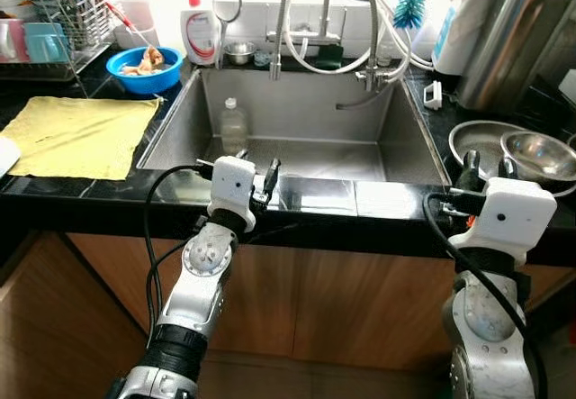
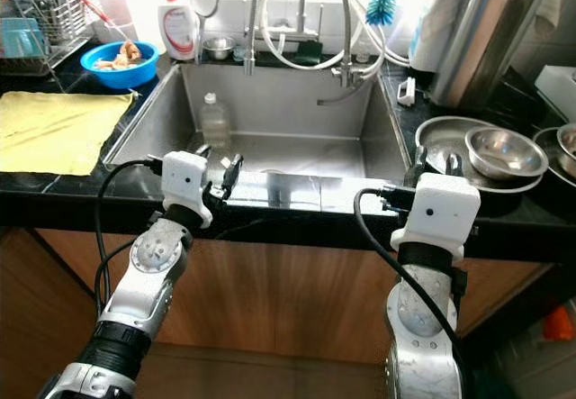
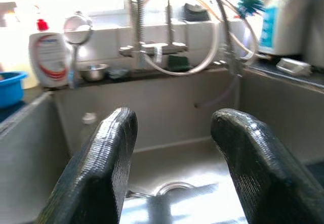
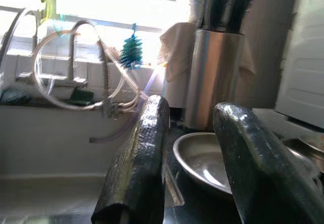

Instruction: Kitchen organization

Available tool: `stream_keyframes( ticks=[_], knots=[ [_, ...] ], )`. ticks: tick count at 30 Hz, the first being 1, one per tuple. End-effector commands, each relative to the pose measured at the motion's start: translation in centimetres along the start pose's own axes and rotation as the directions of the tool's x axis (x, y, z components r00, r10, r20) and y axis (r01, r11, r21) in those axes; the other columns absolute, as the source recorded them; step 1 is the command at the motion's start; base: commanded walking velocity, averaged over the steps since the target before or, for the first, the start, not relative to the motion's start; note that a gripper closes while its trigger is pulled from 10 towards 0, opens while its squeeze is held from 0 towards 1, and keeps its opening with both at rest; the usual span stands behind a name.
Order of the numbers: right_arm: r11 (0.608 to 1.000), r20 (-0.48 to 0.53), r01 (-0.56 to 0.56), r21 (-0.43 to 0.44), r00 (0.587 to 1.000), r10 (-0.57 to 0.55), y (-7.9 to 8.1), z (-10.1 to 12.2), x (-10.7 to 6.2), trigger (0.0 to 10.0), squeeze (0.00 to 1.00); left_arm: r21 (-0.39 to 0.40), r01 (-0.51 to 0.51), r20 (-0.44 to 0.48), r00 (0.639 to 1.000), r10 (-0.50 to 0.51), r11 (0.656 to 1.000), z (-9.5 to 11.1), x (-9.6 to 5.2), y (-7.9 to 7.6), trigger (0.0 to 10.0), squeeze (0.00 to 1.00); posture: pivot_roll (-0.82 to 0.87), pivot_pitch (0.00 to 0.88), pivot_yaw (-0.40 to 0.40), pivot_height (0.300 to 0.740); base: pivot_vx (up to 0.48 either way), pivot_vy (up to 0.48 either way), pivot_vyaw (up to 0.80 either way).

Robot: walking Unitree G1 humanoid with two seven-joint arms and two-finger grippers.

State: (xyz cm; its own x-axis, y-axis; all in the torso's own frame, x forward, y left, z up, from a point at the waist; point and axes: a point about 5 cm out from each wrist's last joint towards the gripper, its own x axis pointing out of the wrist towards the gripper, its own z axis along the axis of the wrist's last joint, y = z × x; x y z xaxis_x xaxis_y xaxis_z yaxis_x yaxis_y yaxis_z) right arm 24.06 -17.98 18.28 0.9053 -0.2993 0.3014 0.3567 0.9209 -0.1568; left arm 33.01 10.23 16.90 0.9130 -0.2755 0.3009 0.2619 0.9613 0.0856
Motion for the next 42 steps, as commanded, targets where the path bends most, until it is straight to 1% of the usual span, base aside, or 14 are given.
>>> stream_keyframes(
  ticks=[1,4,6,7,8,9,12,14,16,18,20,25,28,42],
  knots=[
    [0.998,-0.036,-0.039,-0.039,0.999,0.038,-0.1,-1.0,-0.7,10.0,0.0,-0.029,-0.047,0.006,0.999,0.047,0.999,0.5,0.1,1.1,10.0,0.0,-0.04,0.0,-0.019,0.74,0.251,0.0,0.0],
    [0.998,-0.044,-0.051,-0.047,0.998,0.049,-0.4,-1.2,-1.3,10.0,0.0,-0.03,-0.066,0.009,0.998,0.067,0.997,0.6,0.1,1.5,10.0,0.0,-0.04,0.0,-0.022,0.74,0.251,0.0,0.0],
    [0.991,-0.093,-0.091,-0.096,0.992,0.082,-1.7,-1.9,-3.1,10.0,0.0,-0.008,-0.081,0.012,0.997,0.081,0.997,0.7,0.0,2.3,10.0,0.0,-0.04,0.0,-0.027,0.74,0.253,0.0,0.0],
    [0.991,-0.093,-0.091,-0.096,0.992,0.082,-1.7,-1.9,-3.1,10.0,0.0,-0.008,-0.081,0.012,0.997,0.081,0.997,0.7,0.0,2.3,10.0,0.0,-0.04,0.0,-0.027,0.74,0.255,0.0,0.0],
    [0.991,-0.112,-0.081,-0.11,0.991,0.068,-2.8,-2.2,-3.7,10.0,0.0,-0.001,-0.087,0.008,0.996,0.087,0.996,0.6,-0.2,2.7,10.0,0.0,-0.04,0.0,-0.026,0.74,0.255,0.0,0.0],
    [0.991,-0.112,-0.081,-0.11,0.991,0.068,-2.8,-2.2,-3.7,10.0,0.0,-0.001,-0.087,0.008,0.996,0.087,0.996,0.6,-0.2,2.7,10.0,0.0,-0.04,0.0,-0.026,0.74,0.255,0.0,0.0],
    [0.989,-0.113,-0.075,-0.13,0.992,0.06,-4.3,-2.1,-4.2,10.0,0.0,0.01,-0.093,0.001,0.996,0.093,0.996,0.4,-0.6,3.2,10.0,0.0,-0.05,0.0,-0.024,0.74,0.252,0.0,0.0],
    [0.987,-0.108,-0.081,-0.141,0.992,0.066,-4.5,-2.0,-4.2,10.0,0.0,0.013,-0.095,-0.001,0.995,0.095,0.995,0.4,-0.6,3.3,10.0,0.0,-0.05,0.0,-0.023,0.74,0.253,0.0,0.0],
    [0.987,-0.093,-0.061,-0.152,0.995,0.047,-5.1,-1.6,-3.8,10.0,0.0,0.023,-0.096,-0.001,0.995,0.096,0.995,0.4,-0.6,3.6,10.0,0.0,-0.05,0.0,-0.021,0.74,0.251,0.0,0.0],
    [0.989,-0.084,-0.048,-0.139,0.996,0.036,-4.9,-1.6,-3.5,10.0,0.0,0.022,-0.091,0.002,0.996,0.091,0.996,0.5,-0.5,3.5,10.0,0.0,-0.05,0.0,-0.019,0.74,0.253,0.0,0.0],
    [0.991,-0.072,-0.064,-0.118,0.996,0.056,-3.8,-1.4,-3.0,10.0,0.0,0.011,-0.081,0.01,0.997,0.081,0.997,0.6,-0.2,3.1,10.0,0.0,-0.04,0.0,-0.023,0.74,0.253,0.0,0.0],
    [0.993,-0.054,-0.083,-0.082,0.995,0.079,-2.6,-1.0,-2.4,10.0,0.0,0.019,-0.046,0.007,0.999,0.046,0.999,0.6,-0.3,2.3,10.0,0.0,-0.04,0.0,-0.025,0.74,0.1,0.0,0.0],
    [0.994,-0.055,-0.081,-0.073,0.996,0.077,-2.6,-1.0,-2.3,10.0,0.0,0.041,-0.025,-0.005,1.0,0.025,0.999,0.4,-0.4,2.0,10.0,0.0,-0.03,0.0,-0.026,0.74,0.0,0.0,0.0],
    [0.997,-0.05,-0.065,-0.047,0.997,0.063,-2.0,-0.8,-1.7,10.0,0.0,0.013,0.008,-0.009,1.0,-0.008,1.0,0.3,-0.3,1.3,10.0,0.0,-0.05,0.0,-0.024,0.74,0.0,0.0,0.0]
  ],
)
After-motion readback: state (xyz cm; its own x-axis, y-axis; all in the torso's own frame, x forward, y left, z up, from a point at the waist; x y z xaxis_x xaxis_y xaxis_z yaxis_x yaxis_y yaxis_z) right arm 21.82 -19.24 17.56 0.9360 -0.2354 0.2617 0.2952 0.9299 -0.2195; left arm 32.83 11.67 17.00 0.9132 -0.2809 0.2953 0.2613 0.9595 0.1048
